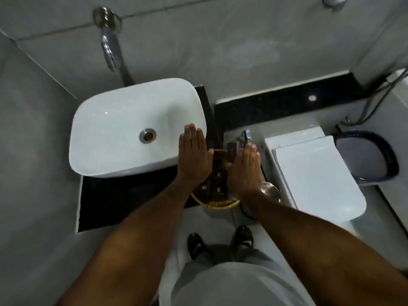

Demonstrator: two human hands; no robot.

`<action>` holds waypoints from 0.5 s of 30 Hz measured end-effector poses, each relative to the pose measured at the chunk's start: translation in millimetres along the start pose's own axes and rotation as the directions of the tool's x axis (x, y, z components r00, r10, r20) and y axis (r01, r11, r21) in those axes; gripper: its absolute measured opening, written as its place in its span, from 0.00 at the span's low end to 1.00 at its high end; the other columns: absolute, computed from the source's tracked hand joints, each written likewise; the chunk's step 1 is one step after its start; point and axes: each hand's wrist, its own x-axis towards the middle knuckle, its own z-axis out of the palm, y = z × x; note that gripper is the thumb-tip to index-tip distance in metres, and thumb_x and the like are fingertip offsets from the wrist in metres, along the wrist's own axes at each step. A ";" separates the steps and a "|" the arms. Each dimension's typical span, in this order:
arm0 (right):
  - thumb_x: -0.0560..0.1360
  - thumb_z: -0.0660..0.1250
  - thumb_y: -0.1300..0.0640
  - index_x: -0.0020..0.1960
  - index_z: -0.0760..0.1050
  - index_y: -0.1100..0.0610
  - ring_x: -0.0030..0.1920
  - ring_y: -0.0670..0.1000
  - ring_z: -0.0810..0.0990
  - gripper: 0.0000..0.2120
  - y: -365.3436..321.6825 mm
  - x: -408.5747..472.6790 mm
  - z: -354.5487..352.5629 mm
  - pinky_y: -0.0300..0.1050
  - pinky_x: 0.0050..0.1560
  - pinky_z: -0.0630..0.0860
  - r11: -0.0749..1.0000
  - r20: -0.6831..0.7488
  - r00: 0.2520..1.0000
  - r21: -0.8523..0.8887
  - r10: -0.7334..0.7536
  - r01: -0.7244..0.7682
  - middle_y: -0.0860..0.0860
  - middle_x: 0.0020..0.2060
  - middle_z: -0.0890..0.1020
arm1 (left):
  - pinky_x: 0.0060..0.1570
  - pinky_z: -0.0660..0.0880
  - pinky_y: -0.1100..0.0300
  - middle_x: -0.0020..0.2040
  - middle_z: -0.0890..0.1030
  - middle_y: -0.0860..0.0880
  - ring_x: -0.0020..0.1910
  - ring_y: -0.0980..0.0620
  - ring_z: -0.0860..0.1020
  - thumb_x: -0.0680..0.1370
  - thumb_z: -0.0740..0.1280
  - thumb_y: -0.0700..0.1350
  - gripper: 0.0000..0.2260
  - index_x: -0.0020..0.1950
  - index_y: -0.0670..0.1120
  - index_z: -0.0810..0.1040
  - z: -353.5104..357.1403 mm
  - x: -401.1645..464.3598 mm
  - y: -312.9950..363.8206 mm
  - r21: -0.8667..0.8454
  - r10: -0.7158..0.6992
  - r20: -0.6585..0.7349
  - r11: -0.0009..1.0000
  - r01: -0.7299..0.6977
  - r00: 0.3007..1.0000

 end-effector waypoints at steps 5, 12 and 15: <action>0.78 0.57 0.44 0.68 0.68 0.68 0.77 0.67 0.46 0.30 7.3 -26.9 30.9 0.61 0.76 0.42 0.980 0.128 0.975 -0.106 0.182 -0.169 0.70 0.76 0.50 | 0.76 0.48 0.42 0.78 0.51 0.34 0.78 0.36 0.47 0.80 0.48 0.56 0.32 0.77 0.36 0.49 24.3 -8.5 16.8 0.007 0.035 0.096 0.999 -0.036 0.995; 0.74 0.61 0.36 0.42 0.82 0.57 0.76 0.67 0.47 0.25 3.7 -14.9 31.2 0.64 0.75 0.46 0.966 0.173 0.951 -0.071 0.258 -0.249 0.66 0.77 0.52 | 0.77 0.46 0.43 0.78 0.52 0.34 0.78 0.37 0.48 0.81 0.48 0.56 0.32 0.77 0.36 0.49 27.5 -3.4 14.2 0.038 0.116 0.120 0.992 -0.121 0.986; 0.75 0.60 0.39 0.44 0.83 0.58 0.76 0.66 0.48 0.24 3.8 -9.8 21.8 0.63 0.76 0.48 0.963 0.153 0.951 -0.029 0.267 -0.266 0.64 0.76 0.55 | 0.77 0.47 0.43 0.78 0.52 0.33 0.78 0.37 0.48 0.81 0.48 0.56 0.32 0.77 0.36 0.49 18.5 3.8 14.1 0.032 0.136 0.120 0.989 -0.141 0.983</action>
